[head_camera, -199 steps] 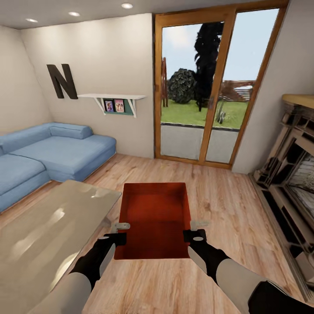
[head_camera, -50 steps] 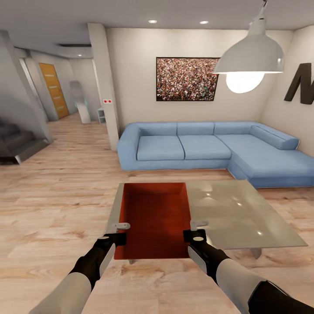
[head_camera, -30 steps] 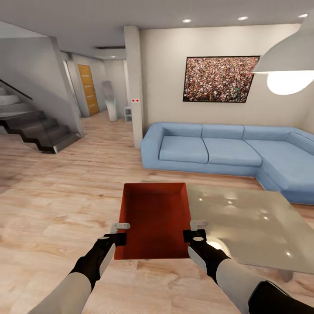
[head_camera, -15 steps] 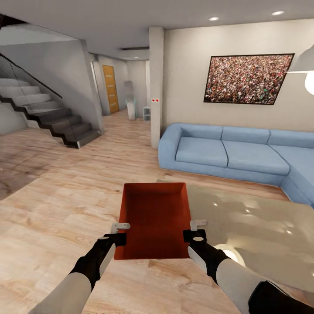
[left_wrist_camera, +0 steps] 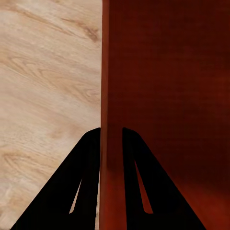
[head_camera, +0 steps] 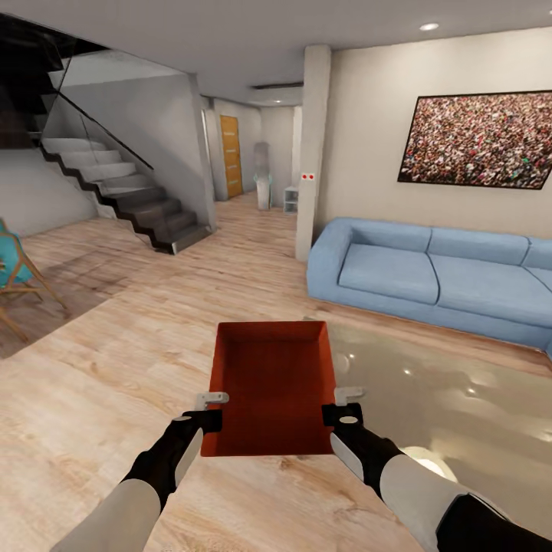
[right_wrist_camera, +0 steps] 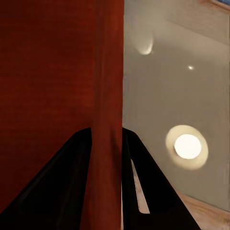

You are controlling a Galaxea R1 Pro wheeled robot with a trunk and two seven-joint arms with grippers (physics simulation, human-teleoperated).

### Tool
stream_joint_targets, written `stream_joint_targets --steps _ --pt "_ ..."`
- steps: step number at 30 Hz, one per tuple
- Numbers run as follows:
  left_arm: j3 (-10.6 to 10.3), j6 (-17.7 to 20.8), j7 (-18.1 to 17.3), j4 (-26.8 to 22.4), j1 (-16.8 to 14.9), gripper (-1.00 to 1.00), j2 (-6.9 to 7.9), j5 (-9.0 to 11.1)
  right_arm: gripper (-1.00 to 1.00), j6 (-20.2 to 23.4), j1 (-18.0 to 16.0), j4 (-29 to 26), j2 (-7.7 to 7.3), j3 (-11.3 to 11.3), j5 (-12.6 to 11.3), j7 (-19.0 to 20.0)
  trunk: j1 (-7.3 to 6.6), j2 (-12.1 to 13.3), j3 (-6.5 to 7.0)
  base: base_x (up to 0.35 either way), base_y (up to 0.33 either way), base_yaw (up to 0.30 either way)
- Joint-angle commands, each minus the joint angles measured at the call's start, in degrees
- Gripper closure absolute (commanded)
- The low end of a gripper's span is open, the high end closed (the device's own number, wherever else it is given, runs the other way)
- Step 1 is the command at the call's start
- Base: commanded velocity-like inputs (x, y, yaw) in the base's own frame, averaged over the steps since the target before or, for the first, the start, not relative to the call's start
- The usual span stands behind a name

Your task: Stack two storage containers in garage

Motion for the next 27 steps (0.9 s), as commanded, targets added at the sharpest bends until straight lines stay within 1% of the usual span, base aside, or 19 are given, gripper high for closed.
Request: stream_joint_targets --steps 1,27 --pt "0.06 -2.43 0.63 -0.79 -0.07 1.00 -0.03 -0.43 1.00 0.38 -0.02 0.00 -0.02 1.11 -1.71 -0.58 0.03 -0.14 -0.13 0.000 0.000 0.282" --pt "0.02 -2.57 0.59 -1.01 -0.07 1.00 -0.02 -0.43 1.00 0.38 -0.02 0.00 -0.02 1.11 -1.71 -0.58 0.03 -0.14 -0.13 0.000 0.000 0.282"
